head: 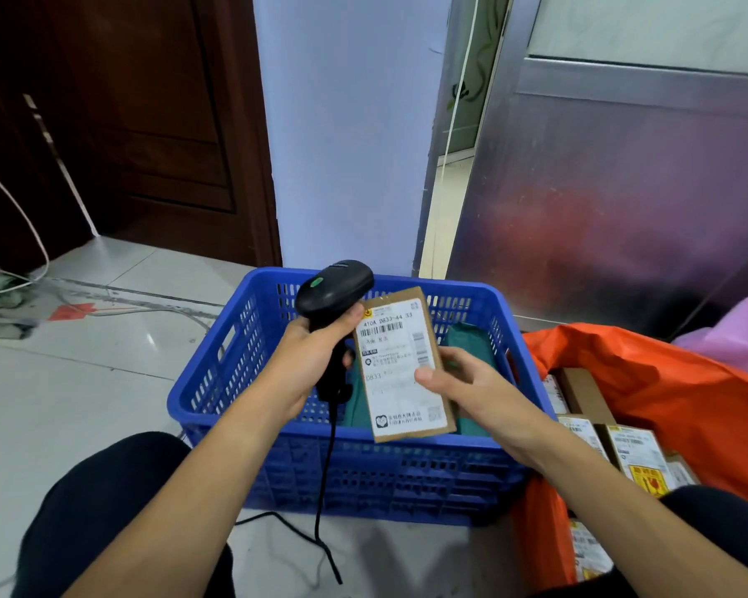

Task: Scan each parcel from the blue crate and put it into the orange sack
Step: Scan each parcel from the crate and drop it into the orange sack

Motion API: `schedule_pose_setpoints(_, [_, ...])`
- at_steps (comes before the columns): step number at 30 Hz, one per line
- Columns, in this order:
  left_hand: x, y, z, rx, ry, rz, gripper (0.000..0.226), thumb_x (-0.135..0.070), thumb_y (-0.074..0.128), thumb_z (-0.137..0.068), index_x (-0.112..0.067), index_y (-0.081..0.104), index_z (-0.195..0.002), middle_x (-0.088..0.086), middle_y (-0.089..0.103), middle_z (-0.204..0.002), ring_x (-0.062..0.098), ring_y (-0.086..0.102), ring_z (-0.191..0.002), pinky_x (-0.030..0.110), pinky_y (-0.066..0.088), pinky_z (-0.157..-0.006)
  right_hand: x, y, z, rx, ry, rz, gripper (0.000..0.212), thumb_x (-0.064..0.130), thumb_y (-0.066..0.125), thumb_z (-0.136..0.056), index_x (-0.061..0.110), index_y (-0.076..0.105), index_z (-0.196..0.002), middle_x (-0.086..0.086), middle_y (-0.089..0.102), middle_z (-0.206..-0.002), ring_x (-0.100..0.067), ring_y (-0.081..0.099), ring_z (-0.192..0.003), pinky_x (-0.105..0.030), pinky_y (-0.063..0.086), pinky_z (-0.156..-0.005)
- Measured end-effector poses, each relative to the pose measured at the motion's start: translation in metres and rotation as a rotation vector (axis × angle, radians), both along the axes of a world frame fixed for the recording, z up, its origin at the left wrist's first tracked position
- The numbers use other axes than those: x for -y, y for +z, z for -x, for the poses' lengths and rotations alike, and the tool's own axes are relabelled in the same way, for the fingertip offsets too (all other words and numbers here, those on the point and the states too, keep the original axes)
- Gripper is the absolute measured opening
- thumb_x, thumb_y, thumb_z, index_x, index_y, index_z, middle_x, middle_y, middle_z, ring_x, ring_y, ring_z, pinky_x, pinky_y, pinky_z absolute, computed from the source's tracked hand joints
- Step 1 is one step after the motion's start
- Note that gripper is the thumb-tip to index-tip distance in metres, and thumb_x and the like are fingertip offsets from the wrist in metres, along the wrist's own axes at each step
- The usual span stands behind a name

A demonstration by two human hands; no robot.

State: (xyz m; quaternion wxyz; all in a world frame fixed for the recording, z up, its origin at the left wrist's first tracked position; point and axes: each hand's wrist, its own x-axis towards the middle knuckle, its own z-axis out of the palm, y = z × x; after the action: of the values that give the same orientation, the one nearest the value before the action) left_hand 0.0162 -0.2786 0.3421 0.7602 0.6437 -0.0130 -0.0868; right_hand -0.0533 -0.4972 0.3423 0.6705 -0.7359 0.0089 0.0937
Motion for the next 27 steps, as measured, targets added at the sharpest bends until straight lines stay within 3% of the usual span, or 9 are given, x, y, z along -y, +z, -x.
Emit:
schedule_pose_setpoints(4, [0.005,-0.005,0.008,0.033,-0.073,-0.086,0.034,-0.046,0.078,-0.091,-0.021,0.076,-0.114,0.005,0.072,-0.089,0.017,0.058,-0.068,0.040,0.050,-0.076,-0.011,-0.004,0.007,-0.048,0.118,0.057,0.048,0.020,0.081,-0.087,0.025,0.060,-0.129,0.014,0.077,-0.115,-0.008,0.073,-0.108,-0.022,0.058,-0.087])
schedule_pose_setpoints(6, [0.005,-0.006,0.008,0.021,-0.063,-0.075,0.036,-0.048,0.080,-0.088,-0.023,0.077,-0.114,0.007,0.074,-0.091,0.018,0.060,-0.069,0.041,0.052,-0.076,-0.010,-0.005,0.005,-0.043,0.123,0.078,0.046,0.015,0.080,-0.088,0.025,0.061,-0.129,0.013,0.076,-0.116,-0.007,0.073,-0.108,-0.020,0.058,-0.086])
schedule_pose_setpoints(8, [0.005,-0.006,0.007,-0.005,-0.011,-0.074,0.031,-0.045,0.080,-0.089,-0.024,0.077,-0.111,0.013,0.072,-0.087,0.019,0.062,-0.066,0.041,0.051,-0.074,-0.005,-0.008,-0.001,-0.033,0.079,0.086,0.050,0.018,0.082,-0.086,0.024,0.060,-0.130,0.012,0.076,-0.116,-0.008,0.073,-0.106,-0.024,0.059,-0.087])
schedule_pose_setpoints(12, [0.005,-0.001,0.006,0.018,0.006,-0.012,0.014,-0.013,0.073,-0.095,-0.007,0.074,-0.108,0.012,0.078,-0.091,0.020,0.051,-0.055,0.034,0.048,-0.064,0.011,-0.010,-0.015,-0.002,-0.120,0.111,0.058,0.026,0.087,-0.081,0.023,0.059,-0.131,0.010,0.076,-0.117,-0.008,0.074,-0.103,-0.033,0.058,-0.093])
schedule_pose_setpoints(14, [0.004,0.001,0.008,0.032,-0.023,0.021,0.006,-0.007,0.070,-0.095,-0.005,0.071,-0.101,0.011,0.074,-0.084,0.019,0.047,-0.051,0.030,0.046,-0.056,0.019,-0.011,-0.021,0.044,-0.255,0.152,0.059,0.033,0.090,-0.078,0.024,0.060,-0.128,0.012,0.075,-0.117,-0.008,0.073,-0.103,-0.041,0.059,-0.095])
schedule_pose_setpoints(18, [0.003,0.002,0.012,0.050,-0.107,0.043,0.009,-0.005,0.068,-0.095,-0.008,0.064,-0.088,0.010,0.061,-0.072,0.019,0.042,-0.048,0.031,0.042,-0.053,0.036,-0.011,-0.029,0.146,-0.410,0.201,0.075,0.055,0.088,-0.065,0.025,0.059,-0.129,0.011,0.074,-0.121,-0.010,0.073,-0.106,-0.048,0.061,-0.091])
schedule_pose_setpoints(22, [0.006,0.005,0.019,0.067,-0.209,0.073,0.012,-0.008,0.069,-0.079,-0.007,0.057,-0.082,0.011,0.054,-0.065,0.019,0.039,-0.043,0.029,0.040,-0.051,0.040,-0.006,-0.028,0.212,-0.530,0.230,0.058,0.035,0.088,-0.080,0.022,0.053,-0.125,0.012,0.071,-0.119,-0.007,0.070,-0.106,-0.039,0.059,-0.091])
schedule_pose_setpoints(27, [0.011,0.006,0.026,0.088,-0.286,0.093,0.008,-0.010,0.067,-0.076,-0.010,0.060,-0.073,0.011,0.047,-0.060,0.019,0.035,-0.044,0.031,0.036,-0.053,0.045,-0.004,-0.026,0.231,-0.573,0.405,0.059,0.045,0.086,-0.079,0.025,0.048,-0.119,0.013,0.067,-0.115,-0.011,0.066,-0.106,-0.045,0.057,-0.093])
